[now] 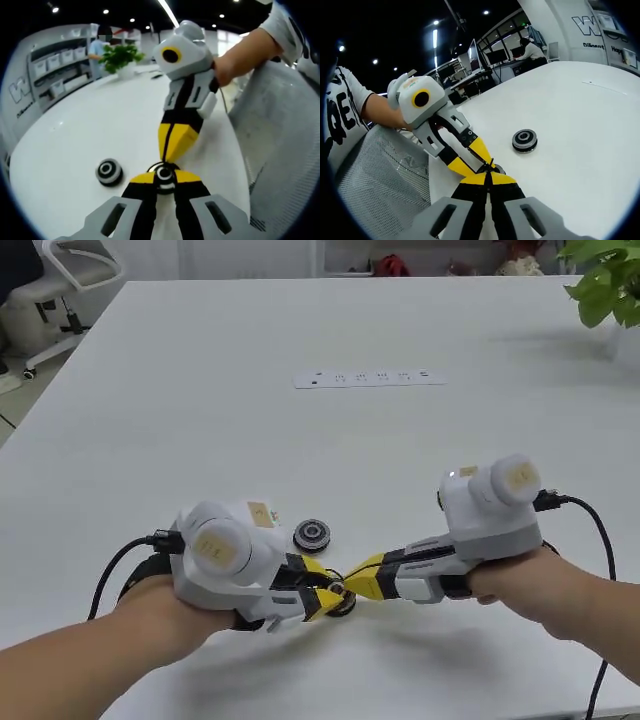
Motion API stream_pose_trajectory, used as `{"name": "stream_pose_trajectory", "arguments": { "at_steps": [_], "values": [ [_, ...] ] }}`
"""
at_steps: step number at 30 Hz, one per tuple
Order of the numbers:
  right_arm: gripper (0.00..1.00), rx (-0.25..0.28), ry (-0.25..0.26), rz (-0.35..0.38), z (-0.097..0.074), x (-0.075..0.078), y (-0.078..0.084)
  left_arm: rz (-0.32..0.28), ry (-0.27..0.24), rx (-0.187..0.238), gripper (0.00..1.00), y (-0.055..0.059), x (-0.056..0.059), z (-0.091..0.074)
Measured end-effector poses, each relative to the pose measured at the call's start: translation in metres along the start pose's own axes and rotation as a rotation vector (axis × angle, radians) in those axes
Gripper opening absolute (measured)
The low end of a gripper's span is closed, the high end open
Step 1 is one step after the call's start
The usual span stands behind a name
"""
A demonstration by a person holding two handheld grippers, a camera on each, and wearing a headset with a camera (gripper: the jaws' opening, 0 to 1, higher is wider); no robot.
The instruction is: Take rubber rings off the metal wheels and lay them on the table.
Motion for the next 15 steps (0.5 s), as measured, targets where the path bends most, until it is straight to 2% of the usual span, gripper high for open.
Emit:
{"name": "stream_pose_trajectory", "arguments": {
  "at_steps": [7,10,15],
  "values": [
    [0.0,0.0,0.001,0.004,-0.0008,-0.0007,0.0019,0.003,0.011,0.009,0.13,-0.0001,0.0,-0.0002],
    [0.0,0.001,0.002,0.005,-0.0009,-0.0007,0.0023,-0.023,0.013,0.016,0.13,-0.0004,0.0002,-0.0005],
    [0.0,0.01,0.004,0.013,-0.0016,-0.0005,0.0016,-0.03,0.021,0.016,0.14,-0.0008,-0.0001,-0.0005]
  ]
}}
Point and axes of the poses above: the centre of the closed fingertips' face, and the gripper's own axes: z roughly forward along the fingers, x roughly to its right, y roughly out of its underside, the point moved 2 cm from there along -z, roughly backward along the fingers, and after that the axes turned 9 degrees about x, right-handed, at the moved point
